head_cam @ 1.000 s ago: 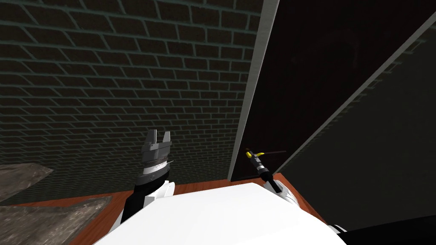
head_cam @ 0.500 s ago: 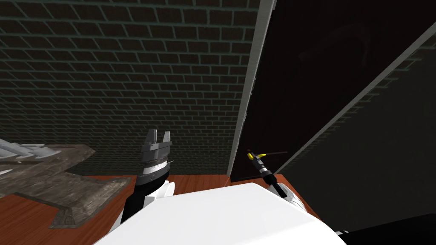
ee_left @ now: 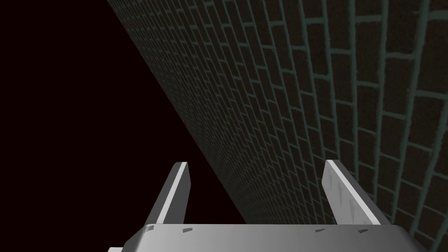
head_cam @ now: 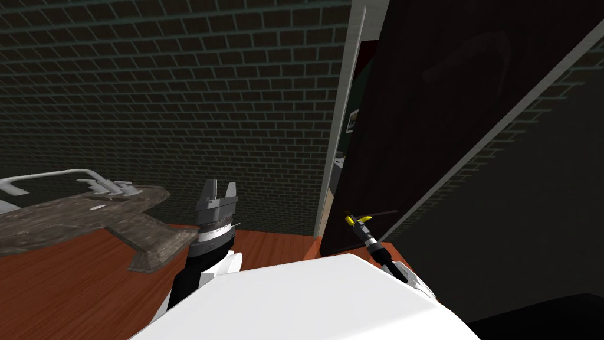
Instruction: Pull the door open
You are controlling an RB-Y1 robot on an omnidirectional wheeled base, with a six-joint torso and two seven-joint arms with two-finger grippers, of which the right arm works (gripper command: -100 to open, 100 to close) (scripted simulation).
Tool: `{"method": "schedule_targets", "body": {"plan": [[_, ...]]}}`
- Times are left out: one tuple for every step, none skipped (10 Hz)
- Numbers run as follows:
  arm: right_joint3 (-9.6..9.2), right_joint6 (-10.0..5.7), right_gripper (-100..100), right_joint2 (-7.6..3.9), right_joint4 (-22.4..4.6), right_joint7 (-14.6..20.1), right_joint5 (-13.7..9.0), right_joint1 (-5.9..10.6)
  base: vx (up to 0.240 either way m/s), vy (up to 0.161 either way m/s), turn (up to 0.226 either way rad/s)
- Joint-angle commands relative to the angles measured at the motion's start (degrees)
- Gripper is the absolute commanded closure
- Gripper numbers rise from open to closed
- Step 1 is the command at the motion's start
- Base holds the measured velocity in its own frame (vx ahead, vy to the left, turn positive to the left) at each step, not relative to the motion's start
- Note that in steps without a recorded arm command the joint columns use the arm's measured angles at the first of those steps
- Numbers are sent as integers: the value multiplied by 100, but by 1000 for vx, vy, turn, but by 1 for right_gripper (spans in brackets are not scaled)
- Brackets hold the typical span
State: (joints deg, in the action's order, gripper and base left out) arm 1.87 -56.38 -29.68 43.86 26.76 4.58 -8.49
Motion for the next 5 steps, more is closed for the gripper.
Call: {"method": "schedule_targets", "body": {"plan": [[0, 0, 100, 0, 0, 0, 0, 0, -86, -42, 33], [-10, -160, 100, -36, -53, 44, 13, -87, -126, -55, 166], [-8, -199, 100, -49, -65, 53, 14, -107, -183, -83, 164], [-4, -285, 100, -78, -92, 74, 18, -152, -179, -68, 185], [1, -379, 100, -109, -121, 96, 21, -201, -188, -100, 193]]}}
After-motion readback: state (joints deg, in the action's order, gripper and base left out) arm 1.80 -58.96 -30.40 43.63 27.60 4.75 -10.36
